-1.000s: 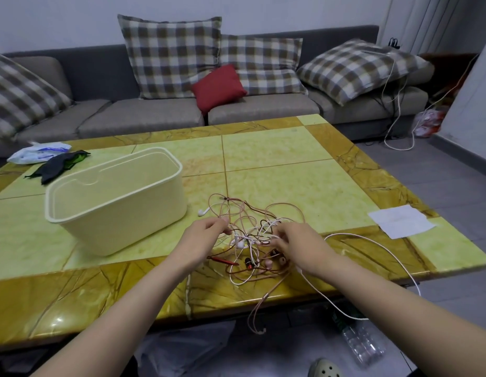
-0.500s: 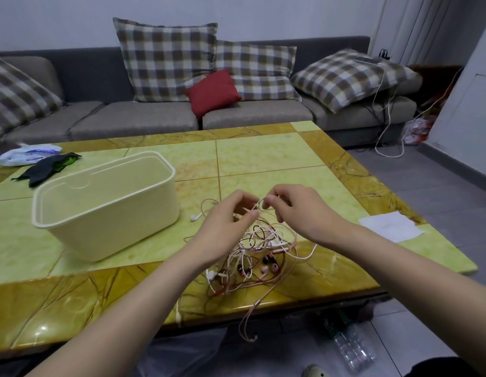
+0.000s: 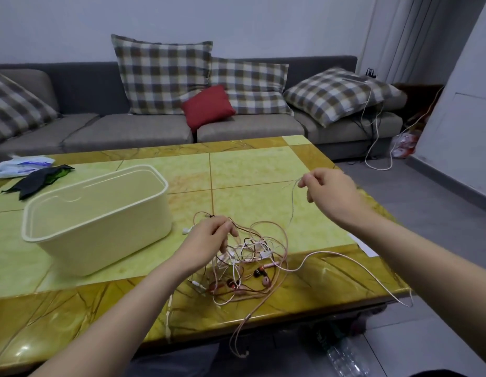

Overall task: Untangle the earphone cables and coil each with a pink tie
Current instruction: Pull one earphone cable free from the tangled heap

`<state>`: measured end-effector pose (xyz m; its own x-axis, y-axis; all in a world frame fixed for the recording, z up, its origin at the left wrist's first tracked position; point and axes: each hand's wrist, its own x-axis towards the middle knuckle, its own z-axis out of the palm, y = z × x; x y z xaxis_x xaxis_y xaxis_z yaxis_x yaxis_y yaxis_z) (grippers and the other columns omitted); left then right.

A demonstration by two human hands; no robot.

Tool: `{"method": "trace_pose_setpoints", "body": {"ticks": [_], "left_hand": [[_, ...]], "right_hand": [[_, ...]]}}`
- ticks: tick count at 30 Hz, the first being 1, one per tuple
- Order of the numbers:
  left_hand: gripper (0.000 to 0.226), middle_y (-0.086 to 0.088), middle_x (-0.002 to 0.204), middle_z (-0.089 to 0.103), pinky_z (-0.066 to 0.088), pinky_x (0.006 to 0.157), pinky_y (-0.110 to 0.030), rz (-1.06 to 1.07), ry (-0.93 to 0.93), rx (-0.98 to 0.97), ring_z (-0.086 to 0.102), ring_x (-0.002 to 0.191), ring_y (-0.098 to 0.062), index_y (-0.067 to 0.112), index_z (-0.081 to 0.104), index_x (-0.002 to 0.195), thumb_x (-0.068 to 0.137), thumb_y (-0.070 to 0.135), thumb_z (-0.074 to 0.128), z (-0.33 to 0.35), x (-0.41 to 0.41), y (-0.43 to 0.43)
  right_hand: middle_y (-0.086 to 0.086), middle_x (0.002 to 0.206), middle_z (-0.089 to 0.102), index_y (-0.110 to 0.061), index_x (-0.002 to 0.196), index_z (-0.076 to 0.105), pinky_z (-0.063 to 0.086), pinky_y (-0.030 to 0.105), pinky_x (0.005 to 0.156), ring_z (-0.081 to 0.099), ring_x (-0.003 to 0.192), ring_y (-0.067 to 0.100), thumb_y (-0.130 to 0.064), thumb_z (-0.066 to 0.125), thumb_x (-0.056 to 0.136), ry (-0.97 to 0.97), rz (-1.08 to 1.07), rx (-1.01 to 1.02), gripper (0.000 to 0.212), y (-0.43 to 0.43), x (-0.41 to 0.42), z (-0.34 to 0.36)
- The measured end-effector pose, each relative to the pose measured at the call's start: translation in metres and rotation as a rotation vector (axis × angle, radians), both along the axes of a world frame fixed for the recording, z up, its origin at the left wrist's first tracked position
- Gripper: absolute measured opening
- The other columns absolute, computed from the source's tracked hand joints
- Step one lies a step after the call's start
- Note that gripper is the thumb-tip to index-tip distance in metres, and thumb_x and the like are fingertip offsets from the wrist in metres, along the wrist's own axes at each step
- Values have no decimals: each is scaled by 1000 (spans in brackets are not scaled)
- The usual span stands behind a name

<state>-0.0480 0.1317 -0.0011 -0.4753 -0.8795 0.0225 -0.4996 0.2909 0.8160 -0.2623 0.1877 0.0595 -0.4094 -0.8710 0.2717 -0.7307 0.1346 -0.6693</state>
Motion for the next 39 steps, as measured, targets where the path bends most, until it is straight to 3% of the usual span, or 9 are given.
{"method": "trace_pose_setpoints", "body": {"ticks": [6, 10, 14, 17, 21, 25, 31, 36, 39], "left_hand": [[29, 0, 64, 56, 46, 52, -13, 37, 333, 3, 53, 63, -8, 16, 65, 84, 100, 22, 41, 34, -16, 8], [29, 5, 58, 49, 40, 50, -12, 15, 430, -1, 45, 51, -3, 14, 64, 83, 99, 22, 41, 50, -26, 15], [30, 17, 44, 43, 33, 45, -17, 40, 322, -69, 38, 47, -5, 20, 65, 80, 99, 28, 43, 50, -28, 15], [31, 16, 46, 46, 30, 44, -17, 34, 210, -83, 37, 41, -1, 15, 68, 83, 99, 27, 43, 42, -19, 9], [28, -2, 94, 68, 38, 60, -26, 63, -106, -25, 49, 69, -16, 22, 69, 90, 98, 25, 42, 22, 3, -8], [29, -2, 120, 61, 36, 60, -20, 32, -337, -21, 49, 78, -16, 16, 65, 110, 100, 15, 38, 16, 7, -16], [30, 1, 120, 58, 39, 96, -27, -54, 239, 34, 55, 109, -10, 21, 52, 121, 102, 23, 29, 55, -23, 0], [24, 1, 76, 51, 41, 54, -19, -274, 259, 230, 43, 55, -7, 15, 51, 107, 101, 32, 36, 66, -41, 14], [24, 5, 67, 43, 30, 50, -16, -334, 129, 177, 33, 54, -6, 19, 58, 91, 100, 33, 40, 66, -35, 10]], "right_hand": [[-9, 67, 62, -18, 90, 63, 34, 10, 44, 48, 50, 0, -20, 48, 97, -85, 267, 139, 16, 5, 28, -7], [-10, 73, 64, -20, 94, 64, 42, 13, 61, 59, 72, 4, -25, 57, 92, -65, 396, 172, 9, 5, 53, -9], [-1, 110, 65, -15, 111, 64, 46, 23, 77, 58, 96, 10, -24, 64, 87, 17, 467, 206, 26, 5, 66, -14], [-1, 106, 66, -15, 110, 65, 41, 13, 68, 57, 85, 4, -21, 68, 84, 20, 471, 218, 27, 7, 64, -12], [-8, 88, 64, -23, 104, 64, 39, 10, 61, 54, 71, -5, -21, 71, 81, -36, 404, 198, 24, 8, 46, -4], [-12, 83, 67, -25, 102, 61, 38, 8, 61, 54, 62, -13, -11, 67, 82, -69, 462, 199, 26, 9, 39, 8], [-7, 92, 65, -23, 108, 59, 37, 6, 51, 51, 53, -10, -13, 61, 87, -1, 490, 168, 24, 2, 41, 20], [-3, 86, 68, -20, 97, 59, 37, 6, 52, 52, 56, -7, -8, 58, 84, 56, 472, 117, 18, 1, 35, 26], [-6, 83, 63, -24, 95, 62, 35, 7, 46, 48, 48, -9, -15, 61, 84, 81, 473, 182, 14, 6, 24, 29]]}}
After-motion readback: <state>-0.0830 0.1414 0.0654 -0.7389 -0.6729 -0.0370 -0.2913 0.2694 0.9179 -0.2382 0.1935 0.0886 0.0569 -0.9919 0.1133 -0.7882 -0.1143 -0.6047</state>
